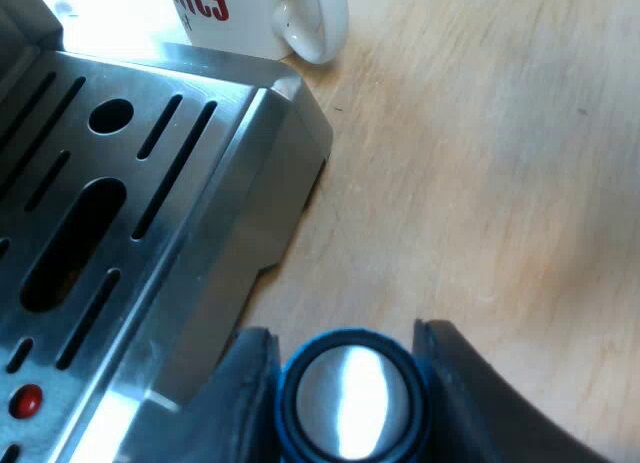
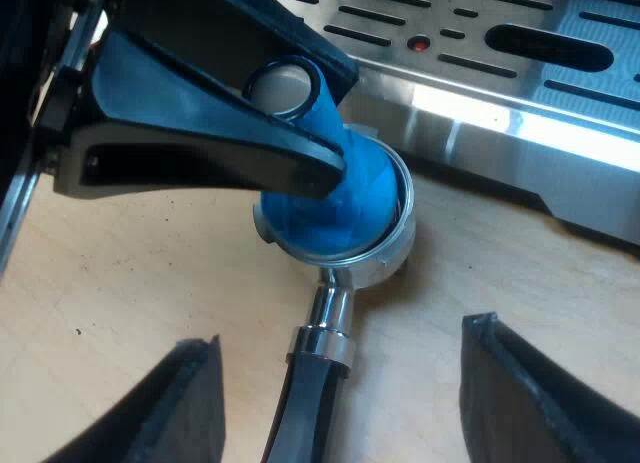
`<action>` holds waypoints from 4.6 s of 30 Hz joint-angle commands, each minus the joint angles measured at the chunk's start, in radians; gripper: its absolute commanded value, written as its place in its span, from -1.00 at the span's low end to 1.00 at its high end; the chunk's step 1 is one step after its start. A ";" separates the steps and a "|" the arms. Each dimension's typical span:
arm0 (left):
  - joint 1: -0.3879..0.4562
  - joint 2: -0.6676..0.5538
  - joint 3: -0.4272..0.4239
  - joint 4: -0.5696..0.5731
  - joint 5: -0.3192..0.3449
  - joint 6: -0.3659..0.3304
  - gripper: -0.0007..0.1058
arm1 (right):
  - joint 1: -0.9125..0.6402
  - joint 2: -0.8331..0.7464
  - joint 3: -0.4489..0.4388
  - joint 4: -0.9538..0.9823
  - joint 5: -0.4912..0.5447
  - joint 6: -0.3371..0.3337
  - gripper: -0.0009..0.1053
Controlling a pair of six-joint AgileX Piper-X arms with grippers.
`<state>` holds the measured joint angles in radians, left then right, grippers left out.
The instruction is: Grind coffee beans and then tamp
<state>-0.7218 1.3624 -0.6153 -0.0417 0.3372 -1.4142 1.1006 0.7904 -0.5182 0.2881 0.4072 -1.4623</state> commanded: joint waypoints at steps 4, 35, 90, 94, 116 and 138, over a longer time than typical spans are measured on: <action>0.005 0.005 0.001 -0.024 -0.013 -0.003 -0.74 | -0.002 -0.007 0.001 -0.008 -0.007 0.003 0.02; 0.032 0.111 0.001 -0.028 0.057 -0.071 -0.74 | -0.002 -0.007 0.001 -0.008 -0.001 0.007 0.02; 0.090 -0.350 0.001 0.108 -0.024 -0.071 -0.74 | 0.170 -0.001 0.007 -0.166 0.072 -0.112 0.02; 0.174 -0.372 0.001 0.217 -0.019 -0.071 -0.74 | 0.188 -0.001 0.007 -0.180 0.099 -0.112 0.02; 0.306 -0.353 0.276 0.161 -0.019 -0.105 -0.74 | 0.188 -0.001 0.007 -0.195 0.115 -0.112 0.02; 0.306 -0.357 0.418 0.014 -0.021 -0.141 0.11 | 0.188 -0.001 0.007 -0.195 0.113 -0.112 0.02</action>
<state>-0.4186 1.0081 -0.1955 -0.0114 0.3210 -1.5472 1.2860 0.7904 -0.5126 0.1064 0.5164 -1.5596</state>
